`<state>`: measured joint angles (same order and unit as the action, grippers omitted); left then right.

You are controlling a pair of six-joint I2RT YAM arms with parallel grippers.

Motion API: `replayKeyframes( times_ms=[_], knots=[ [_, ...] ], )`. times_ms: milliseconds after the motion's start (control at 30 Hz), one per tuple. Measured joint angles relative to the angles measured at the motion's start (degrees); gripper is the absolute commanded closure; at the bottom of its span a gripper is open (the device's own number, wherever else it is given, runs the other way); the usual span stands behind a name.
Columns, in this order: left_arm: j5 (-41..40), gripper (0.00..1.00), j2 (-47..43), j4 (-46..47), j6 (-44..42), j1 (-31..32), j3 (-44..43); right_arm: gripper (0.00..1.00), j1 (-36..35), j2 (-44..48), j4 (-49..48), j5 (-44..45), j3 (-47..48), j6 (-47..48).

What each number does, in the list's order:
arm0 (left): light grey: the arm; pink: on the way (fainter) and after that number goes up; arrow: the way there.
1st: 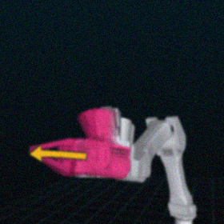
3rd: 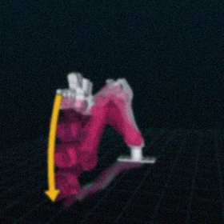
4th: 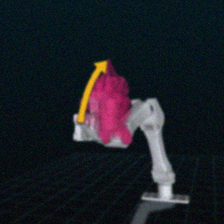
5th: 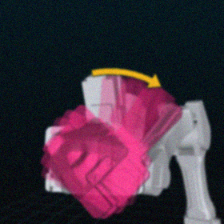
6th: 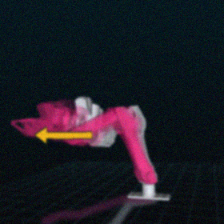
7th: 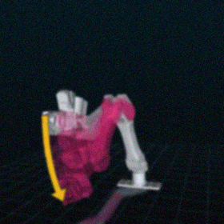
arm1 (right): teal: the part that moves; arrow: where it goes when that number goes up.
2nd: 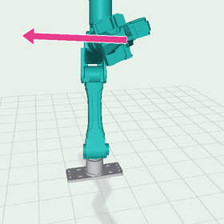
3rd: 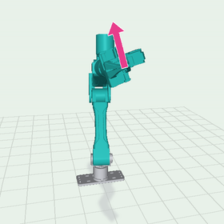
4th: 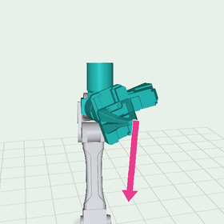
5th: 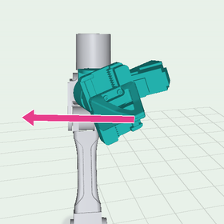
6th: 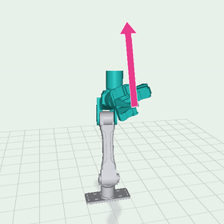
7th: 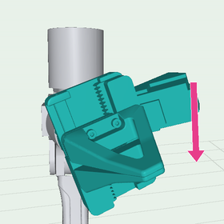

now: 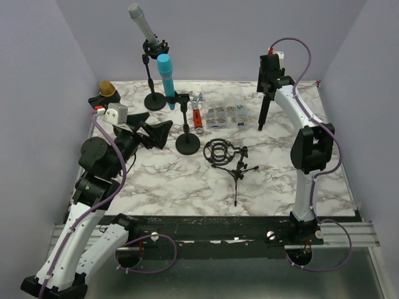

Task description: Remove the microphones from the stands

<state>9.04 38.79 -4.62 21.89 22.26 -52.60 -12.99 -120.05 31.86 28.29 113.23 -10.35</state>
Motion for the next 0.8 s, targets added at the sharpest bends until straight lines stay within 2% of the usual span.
replayKeyframes(
  times_ms=[433, 800],
  knots=[
    [-2.4, 0.07, 3.0, -1.0, -2.4, 0.0, 0.0, 0.99, 2.9, -20.5, -2.3, -4.5, 17.6, 2.8],
    [-2.3, 0.07, 8.8, -1.5, -2.3, -1.7, 0.0, 0.99, 3.2, -28.6, -7.6, -9.9, 24.6, 8.8]
  ],
)
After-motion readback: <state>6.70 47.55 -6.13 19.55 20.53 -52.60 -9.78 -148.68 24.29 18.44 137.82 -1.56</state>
